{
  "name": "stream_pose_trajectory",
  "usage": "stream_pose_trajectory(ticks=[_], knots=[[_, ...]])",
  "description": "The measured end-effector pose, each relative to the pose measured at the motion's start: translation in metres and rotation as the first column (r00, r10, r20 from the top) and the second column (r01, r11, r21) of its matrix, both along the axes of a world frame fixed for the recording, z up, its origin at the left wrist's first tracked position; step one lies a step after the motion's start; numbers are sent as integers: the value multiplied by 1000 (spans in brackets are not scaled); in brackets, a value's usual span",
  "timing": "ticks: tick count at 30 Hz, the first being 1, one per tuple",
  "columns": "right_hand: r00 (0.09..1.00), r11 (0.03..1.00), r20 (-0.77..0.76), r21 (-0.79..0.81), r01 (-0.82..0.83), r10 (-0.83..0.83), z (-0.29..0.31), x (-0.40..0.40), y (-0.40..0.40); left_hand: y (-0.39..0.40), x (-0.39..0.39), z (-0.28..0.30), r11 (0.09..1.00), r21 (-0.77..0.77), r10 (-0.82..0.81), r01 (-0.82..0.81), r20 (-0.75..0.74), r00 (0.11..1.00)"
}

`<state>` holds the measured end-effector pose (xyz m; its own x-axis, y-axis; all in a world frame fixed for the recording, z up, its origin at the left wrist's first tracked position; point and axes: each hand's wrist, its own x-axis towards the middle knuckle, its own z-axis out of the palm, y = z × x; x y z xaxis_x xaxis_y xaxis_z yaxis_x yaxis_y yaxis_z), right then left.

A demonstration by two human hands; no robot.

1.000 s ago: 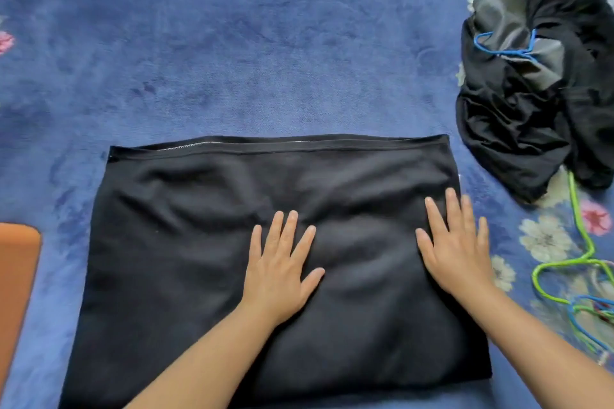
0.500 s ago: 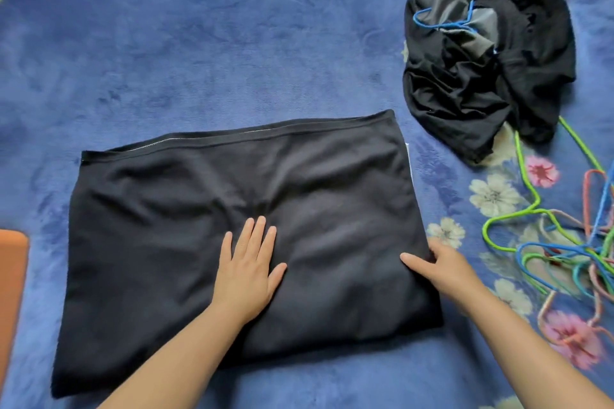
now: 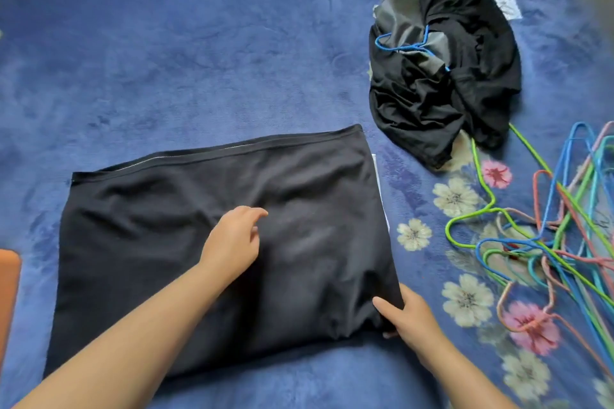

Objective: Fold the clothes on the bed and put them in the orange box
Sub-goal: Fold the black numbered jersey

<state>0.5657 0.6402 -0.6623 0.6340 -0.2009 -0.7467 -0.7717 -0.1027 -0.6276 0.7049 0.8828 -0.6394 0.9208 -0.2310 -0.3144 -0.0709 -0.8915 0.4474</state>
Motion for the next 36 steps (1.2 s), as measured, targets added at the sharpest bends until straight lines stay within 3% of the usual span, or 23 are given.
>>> stream_pose_trajectory(ticks=[2,4,8,14,17,23,27,30,32,36], knots=[[996,983,-64,172,65,-54,-4,-1,-13,-25,22,11,976,101,-192,193,-23,981],[992,923,-101,370,106,-74,-8,0,-28,-60,47,16,891,243,-382,384,-56,922],[991,876,-135,477,76,-13,-26,-1,-41,-132,83,13,639,458,-686,618,-24,727],[994,866,-101,500,16,40,-31,1,-43,-198,105,-5,363,571,-817,736,-184,546],[995,846,-91,532,15,40,-34,0,-46,-206,102,-13,326,596,-797,734,-244,552],[998,838,-64,545,27,10,-32,-5,-45,-200,103,0,371,589,-744,718,-274,609],[995,847,85,531,-7,-45,-18,-8,-32,-165,105,18,546,512,-704,663,-147,695],[977,831,195,555,-32,-92,-4,1,-14,-130,107,35,696,449,-578,561,-115,808],[968,829,251,545,-126,-19,9,13,3,-102,106,46,762,417,-503,495,-98,859],[896,814,374,424,-397,241,32,31,57,-22,100,66,778,421,-503,466,-27,864]])
